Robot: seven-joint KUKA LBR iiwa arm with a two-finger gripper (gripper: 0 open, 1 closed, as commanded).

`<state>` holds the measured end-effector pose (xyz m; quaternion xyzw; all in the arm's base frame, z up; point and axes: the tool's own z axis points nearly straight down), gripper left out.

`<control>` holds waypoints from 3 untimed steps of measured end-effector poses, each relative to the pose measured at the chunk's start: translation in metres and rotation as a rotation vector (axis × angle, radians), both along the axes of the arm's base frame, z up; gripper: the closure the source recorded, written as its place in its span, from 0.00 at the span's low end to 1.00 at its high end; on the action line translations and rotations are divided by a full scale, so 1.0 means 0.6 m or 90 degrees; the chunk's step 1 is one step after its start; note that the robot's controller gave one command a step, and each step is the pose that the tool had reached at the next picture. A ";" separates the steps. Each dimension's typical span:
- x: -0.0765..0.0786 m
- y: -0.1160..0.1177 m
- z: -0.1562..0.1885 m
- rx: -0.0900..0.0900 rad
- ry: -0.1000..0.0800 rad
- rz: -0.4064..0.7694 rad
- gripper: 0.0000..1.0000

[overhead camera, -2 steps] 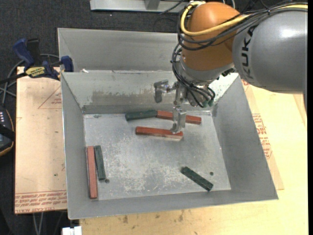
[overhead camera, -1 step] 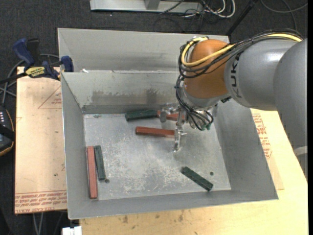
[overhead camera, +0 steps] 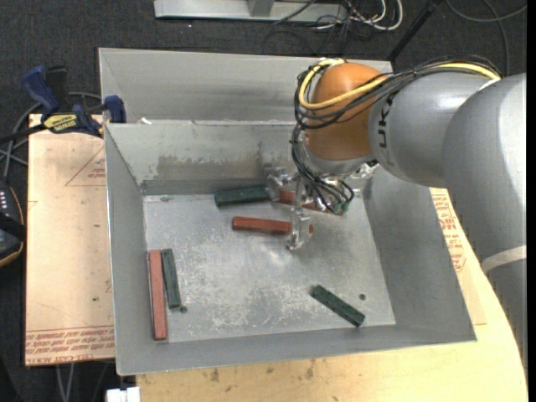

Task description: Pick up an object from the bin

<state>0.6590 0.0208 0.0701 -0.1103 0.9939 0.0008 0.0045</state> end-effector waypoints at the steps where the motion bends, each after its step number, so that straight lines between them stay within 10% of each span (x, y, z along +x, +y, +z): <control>1: 0.001 0.000 0.006 0.000 -0.001 0.000 1.00; 2: -0.089 -0.067 0.041 -0.002 0.005 -0.088 1.00; 3: -0.088 -0.064 0.039 0.000 0.005 -0.086 0.00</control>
Offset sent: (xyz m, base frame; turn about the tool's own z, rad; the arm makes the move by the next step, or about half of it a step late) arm 0.0000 0.0000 0.0000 0.0000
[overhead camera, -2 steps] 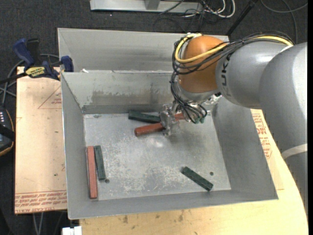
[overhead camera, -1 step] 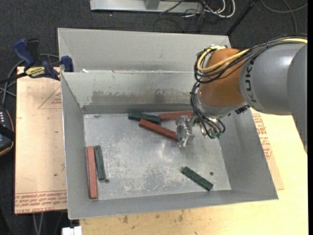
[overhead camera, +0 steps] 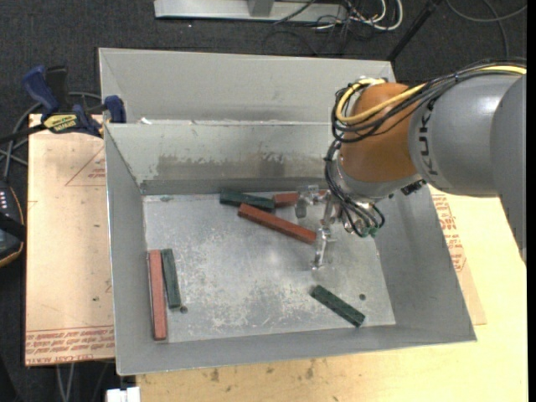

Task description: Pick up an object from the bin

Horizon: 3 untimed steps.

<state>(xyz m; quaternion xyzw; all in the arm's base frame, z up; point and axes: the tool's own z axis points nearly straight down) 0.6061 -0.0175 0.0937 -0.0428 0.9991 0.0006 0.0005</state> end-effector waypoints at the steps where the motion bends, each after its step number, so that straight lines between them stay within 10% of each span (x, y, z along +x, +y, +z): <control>1: 0.036 0.052 -0.036 0.001 -0.004 -0.098 0.00; 2: 0.082 0.159 -0.039 -0.001 0.006 -0.160 0.00; 3: 0.087 0.156 -0.033 0.001 -0.003 -0.162 1.00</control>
Offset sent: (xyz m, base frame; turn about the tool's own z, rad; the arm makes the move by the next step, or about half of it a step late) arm 0.0191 0.0300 -0.0237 0.1551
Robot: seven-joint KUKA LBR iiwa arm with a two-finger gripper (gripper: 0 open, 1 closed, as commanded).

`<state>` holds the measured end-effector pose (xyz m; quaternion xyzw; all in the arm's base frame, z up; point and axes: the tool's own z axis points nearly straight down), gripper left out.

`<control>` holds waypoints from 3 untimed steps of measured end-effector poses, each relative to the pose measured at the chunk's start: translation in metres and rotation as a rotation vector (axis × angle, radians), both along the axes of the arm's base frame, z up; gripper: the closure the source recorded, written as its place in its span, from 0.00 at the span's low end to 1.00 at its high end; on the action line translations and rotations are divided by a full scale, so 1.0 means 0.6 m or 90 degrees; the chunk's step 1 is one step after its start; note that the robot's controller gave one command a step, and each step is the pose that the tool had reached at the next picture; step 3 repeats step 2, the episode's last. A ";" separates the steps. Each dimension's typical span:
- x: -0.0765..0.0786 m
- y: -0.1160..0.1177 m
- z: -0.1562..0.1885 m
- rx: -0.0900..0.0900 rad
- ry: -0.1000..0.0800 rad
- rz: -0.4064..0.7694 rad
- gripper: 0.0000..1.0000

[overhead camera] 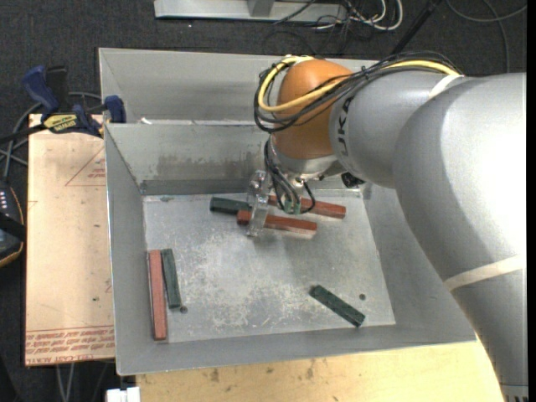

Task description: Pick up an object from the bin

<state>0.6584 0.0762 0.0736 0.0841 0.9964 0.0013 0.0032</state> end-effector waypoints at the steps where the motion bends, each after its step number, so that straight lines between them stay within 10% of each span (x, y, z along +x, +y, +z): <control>1: -0.035 -0.133 0.208 -0.003 -0.003 0.038 1.00; 3: -0.020 -0.142 0.274 -0.001 -0.002 0.020 1.00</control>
Offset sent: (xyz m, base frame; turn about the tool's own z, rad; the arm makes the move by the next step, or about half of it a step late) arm -0.0230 -0.0764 0.1198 -0.0650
